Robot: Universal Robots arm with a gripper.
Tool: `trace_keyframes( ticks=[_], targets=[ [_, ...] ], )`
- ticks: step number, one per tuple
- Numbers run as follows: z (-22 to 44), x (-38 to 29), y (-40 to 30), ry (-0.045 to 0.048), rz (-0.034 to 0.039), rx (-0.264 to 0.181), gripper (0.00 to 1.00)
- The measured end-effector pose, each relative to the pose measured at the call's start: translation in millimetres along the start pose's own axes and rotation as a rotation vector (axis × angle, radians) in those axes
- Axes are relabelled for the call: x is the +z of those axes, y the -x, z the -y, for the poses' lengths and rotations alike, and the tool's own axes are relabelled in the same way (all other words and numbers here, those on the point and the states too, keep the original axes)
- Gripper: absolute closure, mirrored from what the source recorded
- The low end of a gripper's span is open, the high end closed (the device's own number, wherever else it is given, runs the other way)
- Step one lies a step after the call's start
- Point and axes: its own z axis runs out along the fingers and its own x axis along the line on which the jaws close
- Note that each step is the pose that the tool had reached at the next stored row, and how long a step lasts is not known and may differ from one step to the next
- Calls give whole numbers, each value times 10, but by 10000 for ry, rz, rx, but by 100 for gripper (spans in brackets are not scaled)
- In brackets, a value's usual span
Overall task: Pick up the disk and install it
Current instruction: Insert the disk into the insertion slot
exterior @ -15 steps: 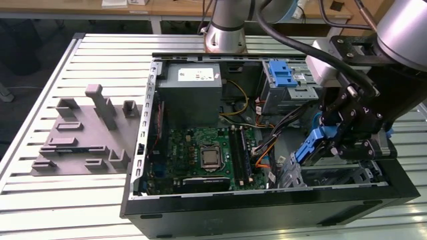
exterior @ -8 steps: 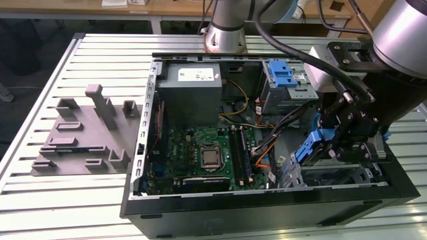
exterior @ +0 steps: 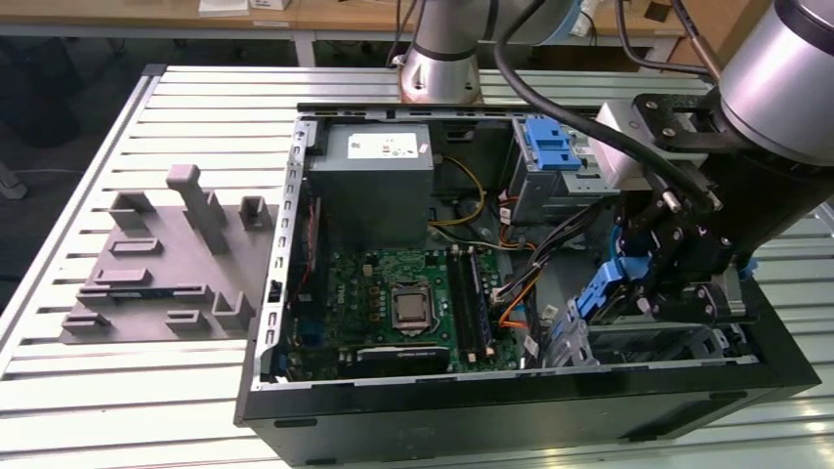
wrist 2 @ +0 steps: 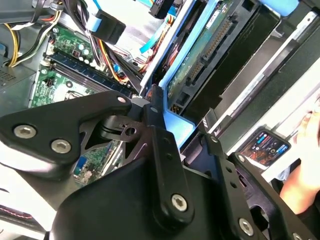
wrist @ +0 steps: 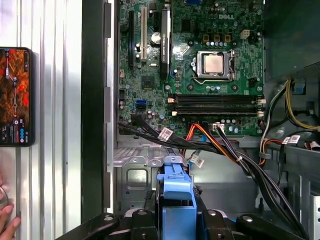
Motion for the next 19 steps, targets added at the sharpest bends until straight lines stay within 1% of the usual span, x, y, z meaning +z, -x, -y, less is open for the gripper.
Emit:
trace_keyframes(
  ticks=[6, 7, 8, 9, 10, 16, 18, 19],
  targets=[
    [1, 17, -2, -5, 7, 0, 64],
    [1, 18, -2, -2, 6, 0, 62],
    [1, 18, -2, -1, 8, 0, 57],
    [1, 14, -1, -1, 1, -1, 57],
    [1, 14, -1, 0, 0, 0, 50],
    [0, 13, -1, 0, -2, 0, 50],
    [0, 14, -1, 0, -2, 0, 52],
    [0, 14, -1, 0, -3, 0, 58]
  ],
)
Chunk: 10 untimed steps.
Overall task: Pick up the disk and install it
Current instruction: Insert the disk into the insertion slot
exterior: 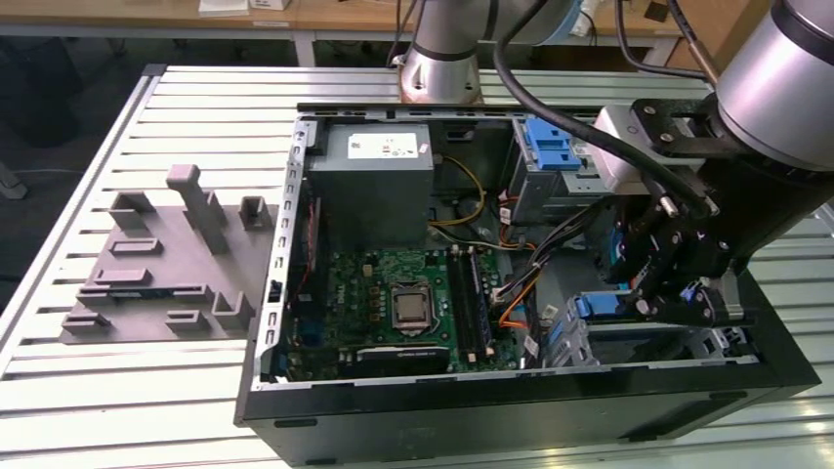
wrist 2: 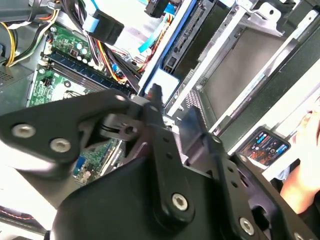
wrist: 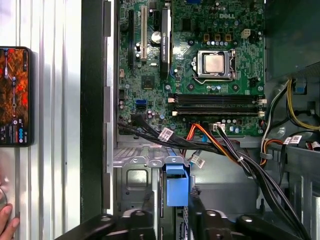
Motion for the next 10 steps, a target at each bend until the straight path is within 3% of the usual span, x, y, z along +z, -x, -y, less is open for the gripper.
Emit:
trace_keyframes(
  ticks=[4, 5, 7, 10],
  targets=[
    [0, 0, 0, 0, -1, 0, 76],
    [0, 0, 0, 0, -1, 0, 76],
    [0, 0, 0, -1, -2, 0, 87],
    [0, 0, 0, 0, -2, 0, 89]
  ],
)
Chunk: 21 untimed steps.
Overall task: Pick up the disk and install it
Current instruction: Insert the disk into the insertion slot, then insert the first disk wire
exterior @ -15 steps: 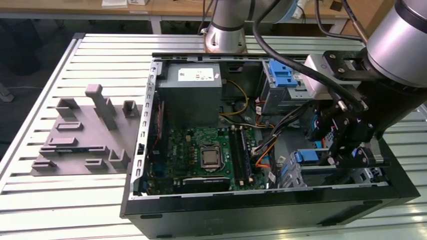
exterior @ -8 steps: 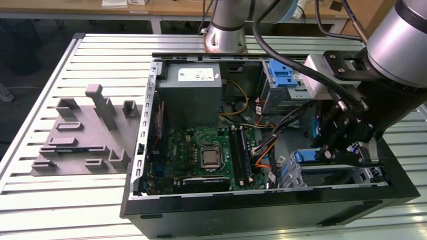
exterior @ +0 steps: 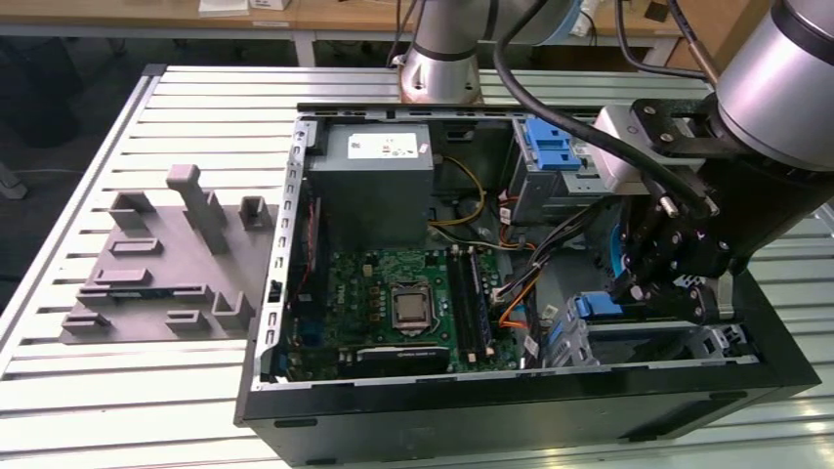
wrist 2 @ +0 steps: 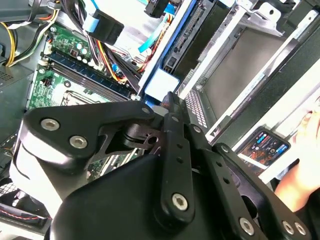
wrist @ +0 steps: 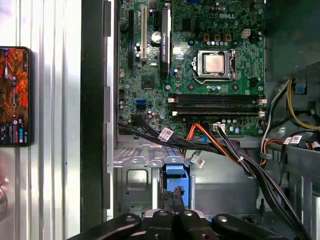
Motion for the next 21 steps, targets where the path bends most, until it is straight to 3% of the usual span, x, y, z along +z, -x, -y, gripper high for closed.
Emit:
trace_keyframes(
  ticks=[4, 15, 16, 21],
  targets=[
    [0, 0, 0, -1, -35, 0, 89],
    [15, -1, 1, -1, -38, 0, 89],
    [30, -1, 1, 0, -38, 0, 89],
    [227, -2, 17, -1, -36, 0, 89]
  ],
)
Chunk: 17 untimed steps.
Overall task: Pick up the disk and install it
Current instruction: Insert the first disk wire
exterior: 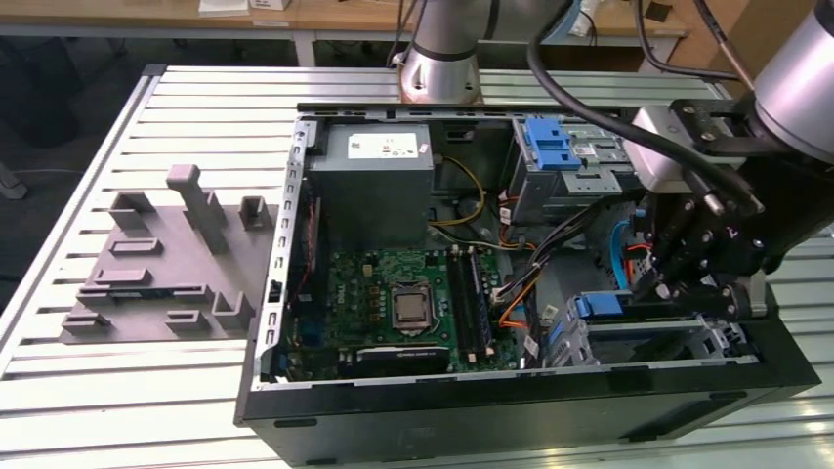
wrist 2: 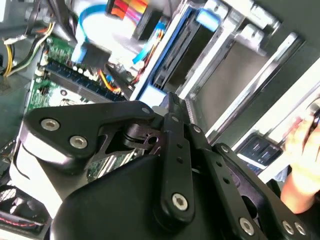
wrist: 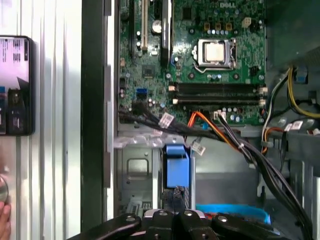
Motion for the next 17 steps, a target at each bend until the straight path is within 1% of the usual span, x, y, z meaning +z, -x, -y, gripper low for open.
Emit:
trace_keyframes(
  ticks=[2, 4, 7, 9, 10, 15, 17],
  targets=[
    [22, -1, 22, 0, 0, 0, 89],
    [21, -25, 57, -22, 0, 0, 89],
    [18, -93, 118, -90, 0, -2, 89],
    [18, -103, 173, -153, 0, -5, 89],
    [26, -103, 192, -159, 1, -7, 89],
    [142, -103, 250, -160, 0, -4, 89],
    [170, -102, 276, -161, 1, -5, 89]
  ],
)
